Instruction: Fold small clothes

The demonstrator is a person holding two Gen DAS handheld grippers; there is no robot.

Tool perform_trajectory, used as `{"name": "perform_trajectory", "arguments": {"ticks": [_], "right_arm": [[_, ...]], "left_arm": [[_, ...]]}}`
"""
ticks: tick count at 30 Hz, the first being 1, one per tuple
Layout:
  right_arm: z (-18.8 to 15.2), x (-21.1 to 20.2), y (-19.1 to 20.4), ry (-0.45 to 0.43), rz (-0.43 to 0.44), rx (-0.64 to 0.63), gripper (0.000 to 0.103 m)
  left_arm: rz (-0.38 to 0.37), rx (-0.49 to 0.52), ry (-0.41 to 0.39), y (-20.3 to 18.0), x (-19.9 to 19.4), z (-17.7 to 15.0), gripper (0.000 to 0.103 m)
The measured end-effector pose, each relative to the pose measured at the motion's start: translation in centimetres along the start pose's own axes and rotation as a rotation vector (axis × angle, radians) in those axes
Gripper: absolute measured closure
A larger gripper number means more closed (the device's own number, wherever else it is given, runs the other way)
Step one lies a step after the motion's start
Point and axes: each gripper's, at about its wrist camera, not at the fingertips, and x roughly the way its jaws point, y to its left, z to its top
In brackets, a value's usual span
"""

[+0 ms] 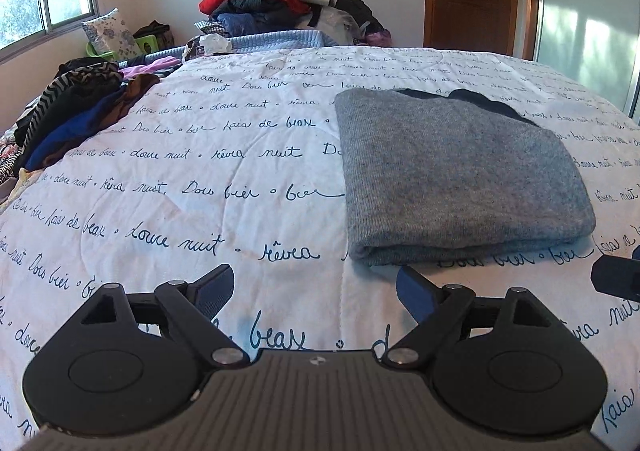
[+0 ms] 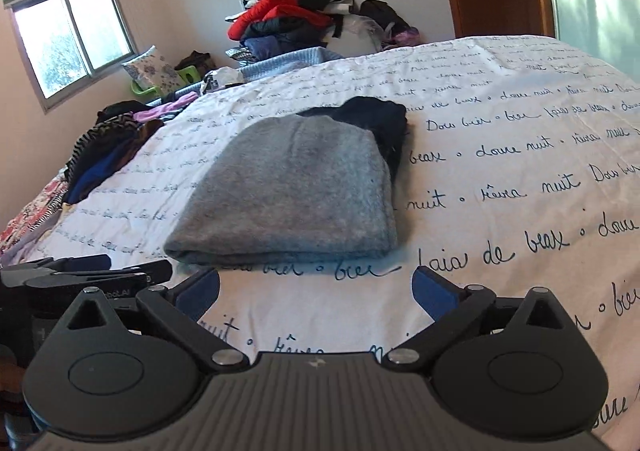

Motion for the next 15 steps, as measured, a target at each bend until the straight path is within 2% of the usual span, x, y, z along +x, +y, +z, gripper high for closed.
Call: {"name": "perform_trajectory", "arguments": {"ticks": [5,9,15], "right_arm": [[-0.6,0.6,0.2,-0.003,-0.042,-0.033,0.0],[-1.0,1.1,0.4,0.01,-0.04,-0.041,0.0],[-1.3,1.6,0.7,0.019,-0.053,-0.062,0.0]], "left_arm": [[0.005,-0.027,0.018,0.1,1.0,-0.6,0.016],[0.019,-0.025,0.03,0.0,1.5,-1.1,0.016],[0.043,-0.004,-0.003,-0.5,1.6,-1.5,0.013]]}}
